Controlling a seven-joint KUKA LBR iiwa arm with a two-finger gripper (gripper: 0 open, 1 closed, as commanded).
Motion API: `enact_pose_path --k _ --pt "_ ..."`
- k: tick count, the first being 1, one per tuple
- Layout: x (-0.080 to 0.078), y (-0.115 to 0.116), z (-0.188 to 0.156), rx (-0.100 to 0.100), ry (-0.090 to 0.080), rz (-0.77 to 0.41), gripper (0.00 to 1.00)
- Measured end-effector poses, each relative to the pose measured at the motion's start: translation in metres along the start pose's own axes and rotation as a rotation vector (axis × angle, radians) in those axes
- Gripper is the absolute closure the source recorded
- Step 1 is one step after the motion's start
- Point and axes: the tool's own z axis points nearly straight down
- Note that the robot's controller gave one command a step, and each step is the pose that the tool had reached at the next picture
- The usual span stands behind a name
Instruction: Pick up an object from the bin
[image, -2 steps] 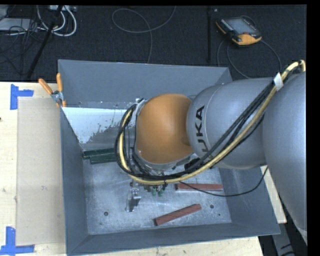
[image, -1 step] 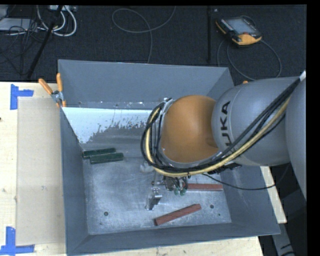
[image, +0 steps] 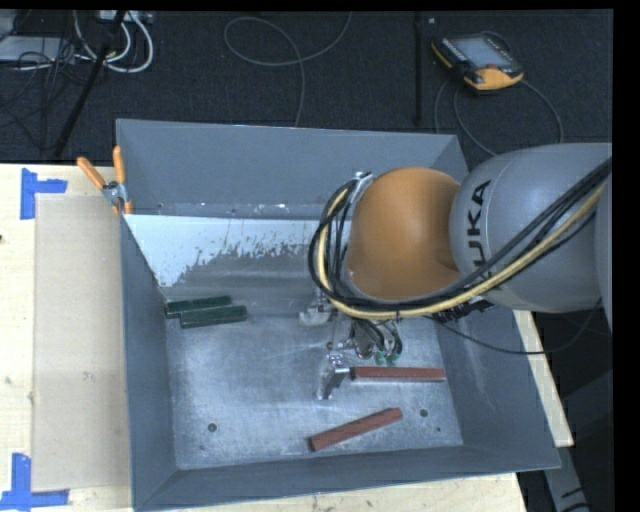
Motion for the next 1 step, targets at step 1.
enact_pose_path --k 1 --pt "0.0316 -0.0093 0.0070 -0.001 -0.004 -0.113 0.00"
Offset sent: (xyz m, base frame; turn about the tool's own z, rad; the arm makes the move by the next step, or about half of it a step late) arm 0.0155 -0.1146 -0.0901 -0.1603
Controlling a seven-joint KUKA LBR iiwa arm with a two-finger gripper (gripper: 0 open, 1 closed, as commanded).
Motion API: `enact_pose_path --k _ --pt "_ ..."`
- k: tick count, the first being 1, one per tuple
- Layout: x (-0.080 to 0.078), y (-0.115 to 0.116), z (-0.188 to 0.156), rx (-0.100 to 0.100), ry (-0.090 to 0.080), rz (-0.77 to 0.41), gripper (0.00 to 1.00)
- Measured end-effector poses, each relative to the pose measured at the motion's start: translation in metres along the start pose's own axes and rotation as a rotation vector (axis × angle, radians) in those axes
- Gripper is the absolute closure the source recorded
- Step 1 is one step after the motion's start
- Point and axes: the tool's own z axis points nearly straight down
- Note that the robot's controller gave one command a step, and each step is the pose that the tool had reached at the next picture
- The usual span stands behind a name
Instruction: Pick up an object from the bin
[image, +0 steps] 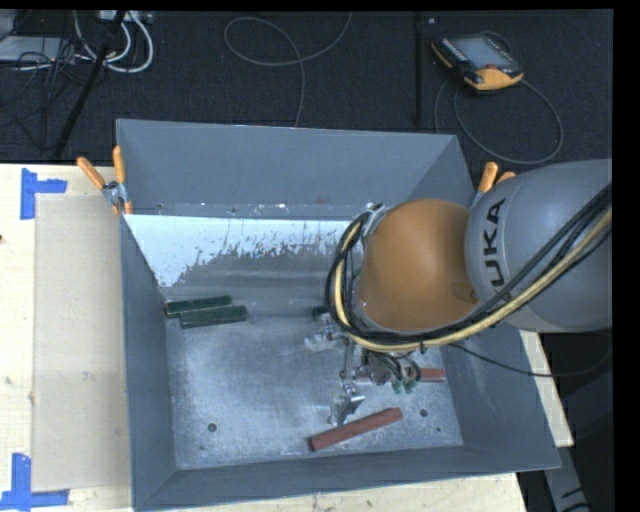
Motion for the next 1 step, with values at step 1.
enact_pose_path --k 1 --pt "-0.0104 -0.0644 0.0504 -0.001 -0.002 -0.043 0.00"
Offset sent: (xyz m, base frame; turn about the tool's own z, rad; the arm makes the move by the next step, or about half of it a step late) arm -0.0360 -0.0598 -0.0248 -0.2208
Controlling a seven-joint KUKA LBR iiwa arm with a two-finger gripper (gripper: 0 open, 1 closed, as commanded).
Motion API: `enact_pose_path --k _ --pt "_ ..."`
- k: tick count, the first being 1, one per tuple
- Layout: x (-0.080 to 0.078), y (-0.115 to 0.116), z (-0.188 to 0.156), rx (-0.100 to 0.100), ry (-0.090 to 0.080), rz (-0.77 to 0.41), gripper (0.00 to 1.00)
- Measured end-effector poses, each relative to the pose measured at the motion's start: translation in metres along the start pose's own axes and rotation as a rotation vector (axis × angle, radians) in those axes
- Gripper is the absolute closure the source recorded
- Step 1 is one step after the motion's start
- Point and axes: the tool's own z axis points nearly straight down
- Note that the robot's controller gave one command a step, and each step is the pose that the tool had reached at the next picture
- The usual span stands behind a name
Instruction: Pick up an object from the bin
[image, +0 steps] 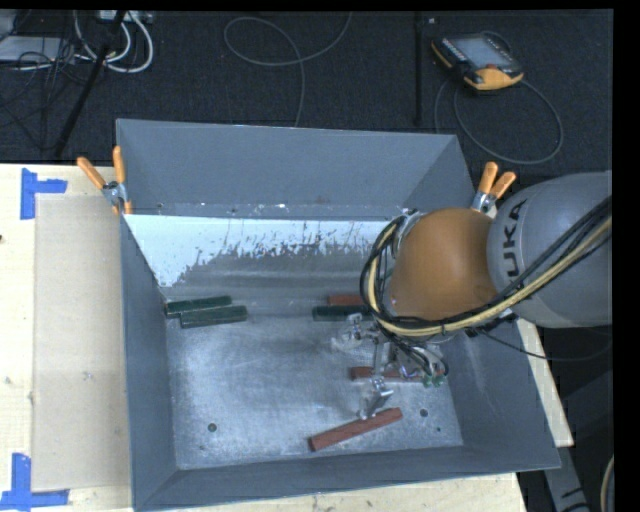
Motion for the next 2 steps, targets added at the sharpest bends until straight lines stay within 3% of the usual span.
enact_pose_path --k 1,2 --pt "0.031 -0.009 -0.001 0.000 0.012 -0.100 0.00" --pt "0.046 0.000 0.029 0.000 0.001 -0.178 1.00"
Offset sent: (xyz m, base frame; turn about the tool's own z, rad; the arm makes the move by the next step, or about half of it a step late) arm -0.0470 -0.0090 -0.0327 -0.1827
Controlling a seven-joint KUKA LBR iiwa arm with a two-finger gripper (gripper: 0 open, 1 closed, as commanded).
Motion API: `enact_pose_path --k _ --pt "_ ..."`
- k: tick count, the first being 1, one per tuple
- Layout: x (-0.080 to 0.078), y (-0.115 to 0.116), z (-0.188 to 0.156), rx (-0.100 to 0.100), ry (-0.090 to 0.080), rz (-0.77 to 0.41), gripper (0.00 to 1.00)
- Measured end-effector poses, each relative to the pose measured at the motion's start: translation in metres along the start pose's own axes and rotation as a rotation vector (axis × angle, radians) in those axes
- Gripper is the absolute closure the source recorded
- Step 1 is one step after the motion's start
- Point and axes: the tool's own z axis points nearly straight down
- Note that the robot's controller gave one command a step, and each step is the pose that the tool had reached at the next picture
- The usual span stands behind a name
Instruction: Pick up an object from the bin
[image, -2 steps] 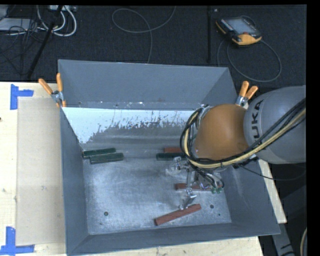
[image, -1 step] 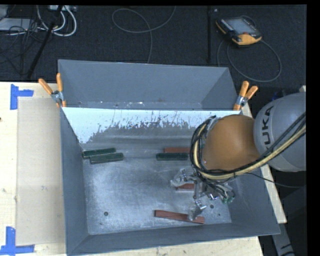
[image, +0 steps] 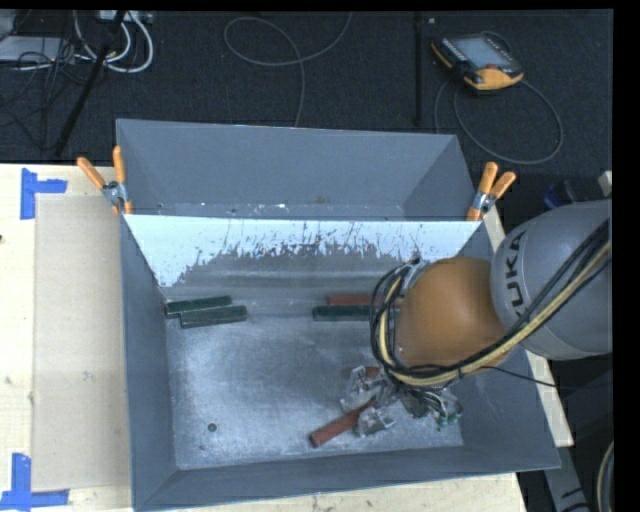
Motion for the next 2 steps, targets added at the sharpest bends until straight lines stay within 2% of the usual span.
enact_pose_path --k 1,2 --pt "0.000 0.000 0.000 0.000 0.000 0.000 1.00" --pt "0.007 -0.010 -0.174 0.001 -0.002 0.024 1.00"
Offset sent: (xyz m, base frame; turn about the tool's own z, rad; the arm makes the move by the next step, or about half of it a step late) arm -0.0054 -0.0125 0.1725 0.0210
